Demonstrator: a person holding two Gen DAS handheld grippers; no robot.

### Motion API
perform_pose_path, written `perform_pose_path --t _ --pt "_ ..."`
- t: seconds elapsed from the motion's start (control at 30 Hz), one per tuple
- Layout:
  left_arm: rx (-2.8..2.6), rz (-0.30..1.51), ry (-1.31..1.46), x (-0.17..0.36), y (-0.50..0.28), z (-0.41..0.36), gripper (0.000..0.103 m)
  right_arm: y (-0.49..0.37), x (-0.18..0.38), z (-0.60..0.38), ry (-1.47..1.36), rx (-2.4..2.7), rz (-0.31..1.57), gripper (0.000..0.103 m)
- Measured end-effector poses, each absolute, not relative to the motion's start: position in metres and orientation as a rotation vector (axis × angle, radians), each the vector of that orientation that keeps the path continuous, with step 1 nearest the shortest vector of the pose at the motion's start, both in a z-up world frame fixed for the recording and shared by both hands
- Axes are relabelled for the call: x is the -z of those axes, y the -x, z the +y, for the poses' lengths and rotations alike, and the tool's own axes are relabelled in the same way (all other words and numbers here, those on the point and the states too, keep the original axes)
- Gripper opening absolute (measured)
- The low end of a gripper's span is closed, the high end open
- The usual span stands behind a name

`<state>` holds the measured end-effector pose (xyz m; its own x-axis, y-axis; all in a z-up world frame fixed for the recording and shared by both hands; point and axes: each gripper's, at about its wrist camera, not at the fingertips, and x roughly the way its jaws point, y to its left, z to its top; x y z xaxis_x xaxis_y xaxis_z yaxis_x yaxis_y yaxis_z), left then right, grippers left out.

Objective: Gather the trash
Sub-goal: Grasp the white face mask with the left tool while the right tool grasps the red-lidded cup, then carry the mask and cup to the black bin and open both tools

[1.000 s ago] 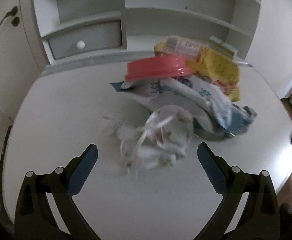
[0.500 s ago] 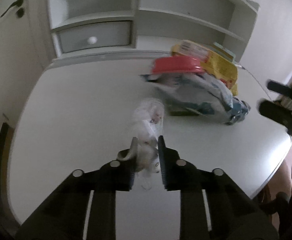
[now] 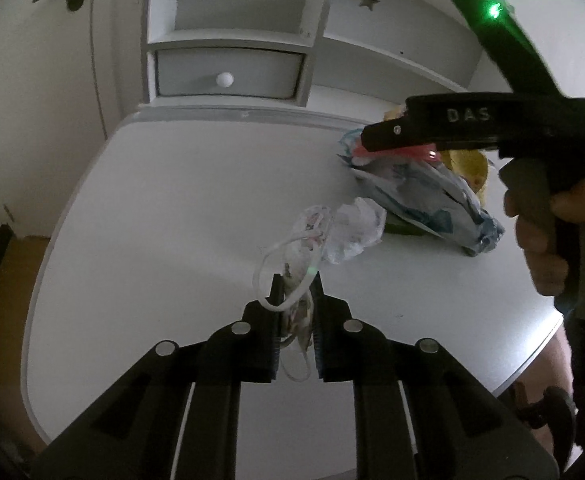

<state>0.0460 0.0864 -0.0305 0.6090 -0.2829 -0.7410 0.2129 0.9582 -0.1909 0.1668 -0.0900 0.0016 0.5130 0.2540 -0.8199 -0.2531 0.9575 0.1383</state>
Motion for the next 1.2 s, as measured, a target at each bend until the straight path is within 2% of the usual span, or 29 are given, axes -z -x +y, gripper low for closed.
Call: perform_pose_path --t 0.07,0.1,0.4,0.63,0.77,0.93,1.1,1.2 --pt "0.285 0.877 0.110 0.030 -0.048 0.093 0.012 -0.173 0.004 -0.089 -0.021 -0.296 1.008 0.094" --pt "0.282 0.878 0.114 0.030 -0.048 0.095 0.012 -0.174 0.005 -0.090 -0.036 -0.288 1.008 0.077" --pt "0.263 0.827 0.103 0.006 -0.038 0.089 0.012 -0.124 -0.048 -0.135 -0.194 -0.377 0.817 0.075" --pt "0.417 0.765 0.011 -0.031 -0.031 0.006 0.012 -0.018 -0.055 -0.263 -0.278 -0.215 0.642 0.076" --pt "0.640 0.713 -0.068 -0.049 -0.009 -0.089 0.012 0.064 -0.025 -0.362 -0.339 0.054 0.576 0.076" --pt "0.967 0.690 -0.157 -0.052 0.037 -0.228 0.012 0.174 0.042 -0.469 -0.478 0.399 0.599 0.076" --pt "1.308 0.781 -0.231 -0.016 0.100 -0.361 0.012 0.284 0.118 -0.556 -0.741 0.631 0.613 0.077" --pt "1.485 0.926 -0.291 0.035 0.139 -0.435 0.012 0.330 0.174 -0.593 -0.855 0.748 0.665 0.077"
